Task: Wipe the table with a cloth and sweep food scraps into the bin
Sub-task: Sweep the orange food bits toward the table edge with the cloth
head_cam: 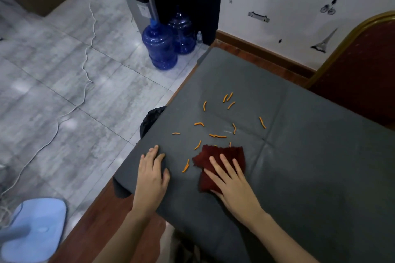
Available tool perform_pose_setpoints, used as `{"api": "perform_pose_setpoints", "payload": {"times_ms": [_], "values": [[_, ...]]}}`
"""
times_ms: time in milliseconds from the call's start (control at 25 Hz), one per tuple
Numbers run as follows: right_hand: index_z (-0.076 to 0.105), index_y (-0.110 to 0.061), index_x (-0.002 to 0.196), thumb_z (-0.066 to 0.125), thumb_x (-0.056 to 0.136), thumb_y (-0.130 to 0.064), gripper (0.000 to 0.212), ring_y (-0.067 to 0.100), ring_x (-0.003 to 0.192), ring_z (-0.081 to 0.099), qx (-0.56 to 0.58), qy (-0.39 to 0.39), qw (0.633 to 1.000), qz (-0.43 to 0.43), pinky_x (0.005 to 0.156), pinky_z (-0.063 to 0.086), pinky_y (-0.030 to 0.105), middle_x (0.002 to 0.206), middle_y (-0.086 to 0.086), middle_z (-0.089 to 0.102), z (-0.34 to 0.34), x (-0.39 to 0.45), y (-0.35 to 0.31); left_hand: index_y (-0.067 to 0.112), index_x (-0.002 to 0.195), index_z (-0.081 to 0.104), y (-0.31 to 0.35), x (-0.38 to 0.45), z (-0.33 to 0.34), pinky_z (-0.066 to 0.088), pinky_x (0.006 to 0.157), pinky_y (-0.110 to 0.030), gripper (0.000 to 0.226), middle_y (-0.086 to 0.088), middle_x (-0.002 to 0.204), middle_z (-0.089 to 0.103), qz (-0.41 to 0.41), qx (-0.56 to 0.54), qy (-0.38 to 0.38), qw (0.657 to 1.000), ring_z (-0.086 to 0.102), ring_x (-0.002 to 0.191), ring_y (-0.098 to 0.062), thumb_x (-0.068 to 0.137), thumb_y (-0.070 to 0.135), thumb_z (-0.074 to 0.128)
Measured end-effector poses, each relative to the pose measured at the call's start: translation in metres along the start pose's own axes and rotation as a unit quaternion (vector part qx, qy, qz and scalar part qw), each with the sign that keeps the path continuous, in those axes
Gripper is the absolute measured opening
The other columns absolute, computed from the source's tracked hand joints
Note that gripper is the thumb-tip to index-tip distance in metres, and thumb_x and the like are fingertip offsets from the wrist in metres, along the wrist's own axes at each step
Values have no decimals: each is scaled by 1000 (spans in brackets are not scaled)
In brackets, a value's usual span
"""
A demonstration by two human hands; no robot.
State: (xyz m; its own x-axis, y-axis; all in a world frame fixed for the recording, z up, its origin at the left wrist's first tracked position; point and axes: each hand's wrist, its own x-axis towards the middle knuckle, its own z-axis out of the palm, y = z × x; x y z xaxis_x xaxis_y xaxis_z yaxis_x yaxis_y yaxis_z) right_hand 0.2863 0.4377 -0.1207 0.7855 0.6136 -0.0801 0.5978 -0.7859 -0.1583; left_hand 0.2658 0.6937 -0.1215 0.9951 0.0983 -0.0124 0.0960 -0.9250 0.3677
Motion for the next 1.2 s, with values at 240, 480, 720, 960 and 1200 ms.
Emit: {"api": "perform_pose_setpoints", "payload": {"times_ms": [240,480,720,960,1200], "values": [[39,-25,142,42,89,-43,55,28,144,20,20,7,998,53,110,23,50,157,2,24,8,-37,-27,1,113,60,-11,8,-3,27,113,-52,40,-20,136,50,74,27,7,997,45,129,-35,87,26,44],[35,-26,144,41,89,-43,58,29,145,18,18,-18,991,129,109,23,51,158,2,21,6,-41,-71,5,106,61,-44,41,-13,26,115,-47,32,-18,133,52,248,-11,-26,968,46,127,-31,85,28,52],[38,-26,142,44,82,-43,63,30,143,23,8,-25,982,188,106,25,52,156,3,25,21,-28,-142,7,107,63,-75,65,-20,27,116,-41,28,-15,133,54,355,-21,-56,933,47,125,-29,89,25,52],[38,-24,143,47,85,-41,61,28,144,21,22,11,962,273,106,26,52,156,3,25,27,-30,-178,8,112,61,-77,66,-21,25,117,-40,31,-13,137,51,350,-40,-82,932,46,128,-29,89,25,49],[38,-25,142,66,69,-45,80,28,144,19,-22,-54,987,147,108,20,53,158,5,20,24,-4,-174,3,122,58,-79,68,-21,18,120,-37,37,-14,142,48,312,-92,-77,942,43,133,-27,89,9,41]]}}
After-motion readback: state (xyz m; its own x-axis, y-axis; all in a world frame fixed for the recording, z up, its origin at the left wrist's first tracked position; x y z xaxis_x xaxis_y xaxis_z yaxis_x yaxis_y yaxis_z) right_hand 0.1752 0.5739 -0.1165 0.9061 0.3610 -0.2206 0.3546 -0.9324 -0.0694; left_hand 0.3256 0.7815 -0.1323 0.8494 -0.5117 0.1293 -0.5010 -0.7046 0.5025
